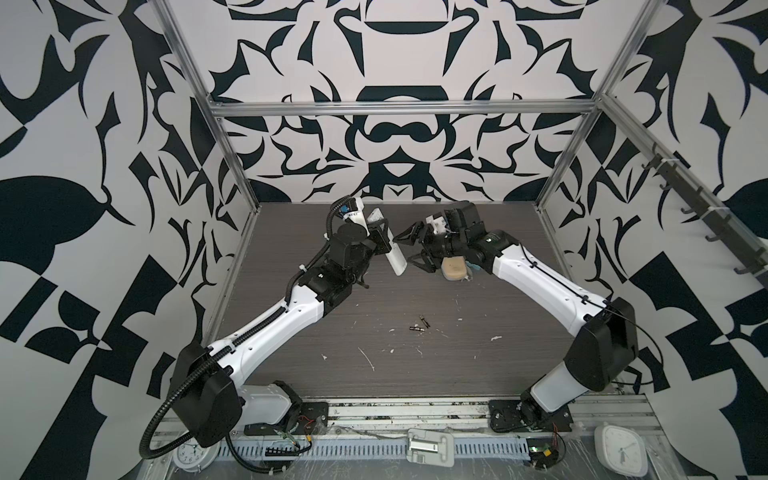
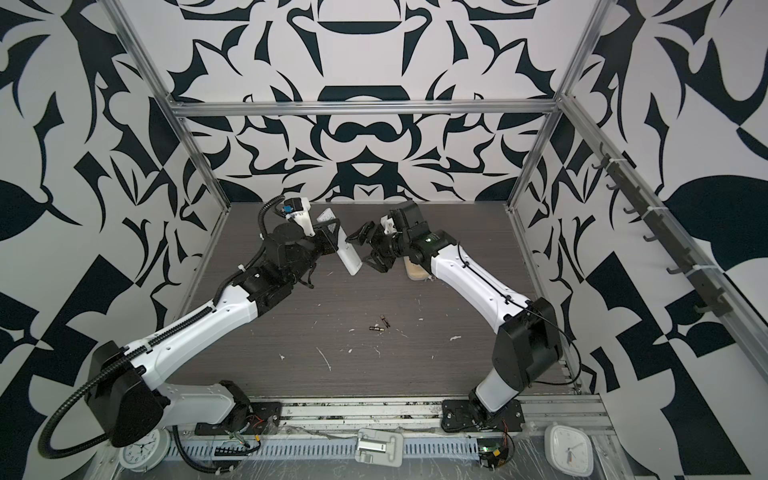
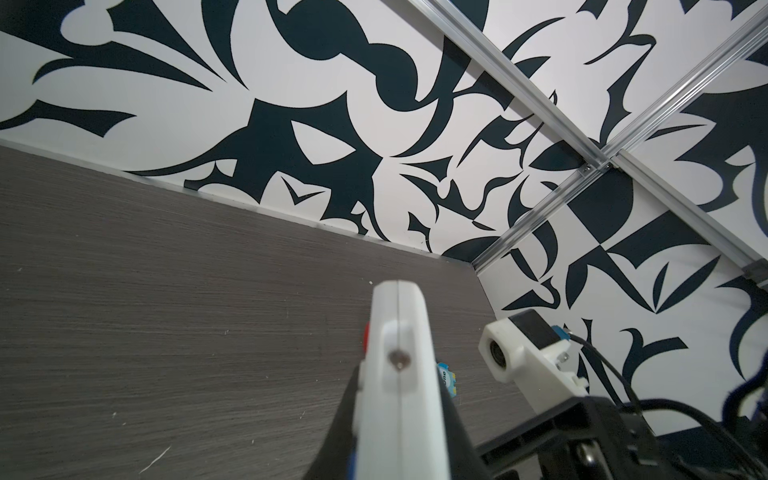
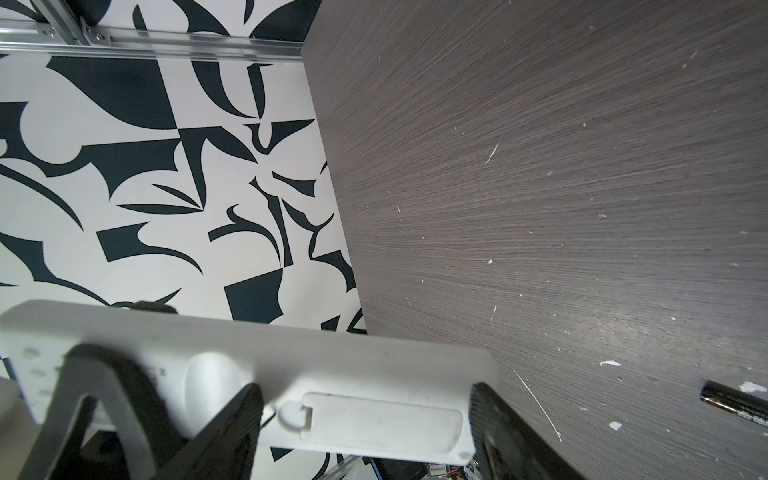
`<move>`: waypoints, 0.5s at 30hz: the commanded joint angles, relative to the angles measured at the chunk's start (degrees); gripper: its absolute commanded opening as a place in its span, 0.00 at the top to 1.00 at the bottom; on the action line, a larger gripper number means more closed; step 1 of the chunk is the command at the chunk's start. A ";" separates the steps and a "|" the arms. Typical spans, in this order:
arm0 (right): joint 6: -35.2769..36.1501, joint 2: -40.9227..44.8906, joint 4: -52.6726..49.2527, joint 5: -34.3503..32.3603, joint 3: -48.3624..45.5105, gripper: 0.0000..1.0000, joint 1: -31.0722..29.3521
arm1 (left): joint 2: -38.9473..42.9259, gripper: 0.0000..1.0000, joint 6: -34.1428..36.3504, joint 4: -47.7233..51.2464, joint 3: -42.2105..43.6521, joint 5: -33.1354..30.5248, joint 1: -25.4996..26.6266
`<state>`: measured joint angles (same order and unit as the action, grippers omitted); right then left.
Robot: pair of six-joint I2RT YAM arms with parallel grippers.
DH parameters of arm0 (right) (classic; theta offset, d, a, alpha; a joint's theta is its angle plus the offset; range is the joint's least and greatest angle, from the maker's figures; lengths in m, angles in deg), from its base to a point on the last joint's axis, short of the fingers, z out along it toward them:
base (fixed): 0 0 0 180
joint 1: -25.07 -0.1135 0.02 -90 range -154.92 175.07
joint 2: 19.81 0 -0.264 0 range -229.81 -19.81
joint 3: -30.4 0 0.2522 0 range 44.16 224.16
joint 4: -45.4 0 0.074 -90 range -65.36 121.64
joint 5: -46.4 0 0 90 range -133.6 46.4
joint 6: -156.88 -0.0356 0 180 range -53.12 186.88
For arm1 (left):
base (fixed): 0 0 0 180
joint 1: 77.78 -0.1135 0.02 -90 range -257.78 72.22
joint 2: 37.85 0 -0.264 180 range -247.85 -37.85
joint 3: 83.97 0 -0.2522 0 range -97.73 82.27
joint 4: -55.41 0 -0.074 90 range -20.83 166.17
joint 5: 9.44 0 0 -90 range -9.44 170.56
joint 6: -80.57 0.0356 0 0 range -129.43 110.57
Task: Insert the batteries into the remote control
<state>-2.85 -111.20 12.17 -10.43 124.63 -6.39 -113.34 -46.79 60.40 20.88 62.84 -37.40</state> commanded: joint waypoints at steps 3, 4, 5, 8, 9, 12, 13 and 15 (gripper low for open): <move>1.65 0.14 0.21 -0.03 0.24 0.19 -0.53 | 0.19 1.00 -0.96 -3.21 -3.04 -0.63 0.75; 1.66 0.16 0.28 0.12 0.14 0.19 -0.52 | 0.33 1.00 -0.87 -3.11 -3.00 -1.80 0.75; 1.64 0.18 0.40 0.27 0.13 0.18 -0.51 | 0.62 1.00 -0.79 -3.11 -2.91 -2.94 0.76; 1.70 0.00 0.35 0.76 0.13 0.17 -0.49 | 1.57 1.00 -0.78 -3.93 -2.21 -5.82 0.58; 1.62 -0.10 0.17 0.82 0.17 0.16 -0.51 | 1.77 1.00 -0.77 -4.22 -2.16 -5.88 0.34; 1.70 -0.36 0.21 1.05 0.30 0.16 -0.53 | 1.67 1.00 -0.45 -4.32 -2.63 -5.11 0.14; 1.71 -0.49 0.21 1.07 0.47 0.16 -0.52 | 1.42 1.00 -0.43 -4.32 -2.79 -4.82 0.14; 1.62 -0.71 0.13 1.07 0.48 0.16 -0.48 | 1.30 1.00 -0.51 -4.72 -2.70 -4.11 0.14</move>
<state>-2.07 -111.77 12.15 -10.08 124.63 -6.52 -113.27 -46.94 59.48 20.80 58.75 -37.18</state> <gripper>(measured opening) 0.841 0.202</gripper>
